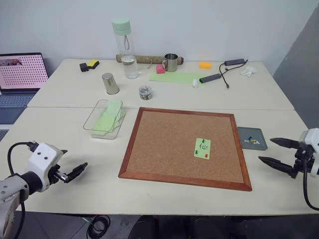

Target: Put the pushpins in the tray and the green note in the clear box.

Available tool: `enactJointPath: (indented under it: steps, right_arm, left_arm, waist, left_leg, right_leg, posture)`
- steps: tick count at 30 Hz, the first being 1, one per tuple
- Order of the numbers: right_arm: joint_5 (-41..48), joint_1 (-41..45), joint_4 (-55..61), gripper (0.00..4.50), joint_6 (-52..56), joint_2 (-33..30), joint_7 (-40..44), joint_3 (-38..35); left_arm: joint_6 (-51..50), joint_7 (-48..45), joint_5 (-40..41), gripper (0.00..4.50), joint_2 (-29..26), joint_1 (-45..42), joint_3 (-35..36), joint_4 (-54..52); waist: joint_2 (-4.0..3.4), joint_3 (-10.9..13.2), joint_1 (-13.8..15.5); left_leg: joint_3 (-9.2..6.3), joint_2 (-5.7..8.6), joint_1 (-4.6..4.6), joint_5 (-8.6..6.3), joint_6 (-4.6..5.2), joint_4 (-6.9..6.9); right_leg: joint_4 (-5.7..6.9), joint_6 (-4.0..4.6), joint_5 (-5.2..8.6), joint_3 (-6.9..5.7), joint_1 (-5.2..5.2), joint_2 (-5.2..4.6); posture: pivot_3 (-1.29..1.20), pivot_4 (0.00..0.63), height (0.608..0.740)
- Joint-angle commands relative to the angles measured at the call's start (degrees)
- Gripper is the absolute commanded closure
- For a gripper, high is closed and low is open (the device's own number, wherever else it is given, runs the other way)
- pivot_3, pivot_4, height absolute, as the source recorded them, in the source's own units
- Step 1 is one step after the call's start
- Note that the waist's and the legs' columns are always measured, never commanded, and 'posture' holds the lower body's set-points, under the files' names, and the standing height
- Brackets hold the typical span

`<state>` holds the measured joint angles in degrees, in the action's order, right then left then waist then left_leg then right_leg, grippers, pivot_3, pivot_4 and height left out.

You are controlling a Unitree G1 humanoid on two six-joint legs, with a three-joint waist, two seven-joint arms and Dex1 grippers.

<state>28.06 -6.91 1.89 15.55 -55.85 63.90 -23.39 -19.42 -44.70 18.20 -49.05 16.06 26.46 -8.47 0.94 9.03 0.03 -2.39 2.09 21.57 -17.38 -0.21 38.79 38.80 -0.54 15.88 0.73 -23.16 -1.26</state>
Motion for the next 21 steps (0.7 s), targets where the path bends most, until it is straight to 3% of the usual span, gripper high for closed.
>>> enactJointPath:
  steps: [1, 21]
  right_arm:
    - [0.1, -0.3, 0.1, 0.02, 0.5, -2.2, 2.0, -2.9]
    - [-1.6, -0.4, -0.4, 0.02, -0.1, -2.3, 3.0, -3.0]
  left_arm:
    - [-0.5, -1.6, 1.6, 0.01, -0.3, 0.4, 2.4, -1.7]
    - [1.5, -1.2, 0.8, 0.01, 1.4, -1.3, 1.7, -0.2]
  waist:
    - [0.0, 0.0, 0.0]
    - [0.01, 0.0, 0.0]
  left_leg:
    - [0.0, 0.0, 0.0, 0.0, 0.0, 0.0]
    - [0.0, 0.0, 0.01, 0.0, 0.0, 0.0]
  right_leg:
    - [0.0, 0.0, 0.0, 0.0, 0.0, 0.0]
    - [-0.01, 0.0, 0.0, -0.01, 0.0, 0.0]
  posture:
    - [0.0, 0.15, 0.74]
    - [0.0, 0.15, 0.74]
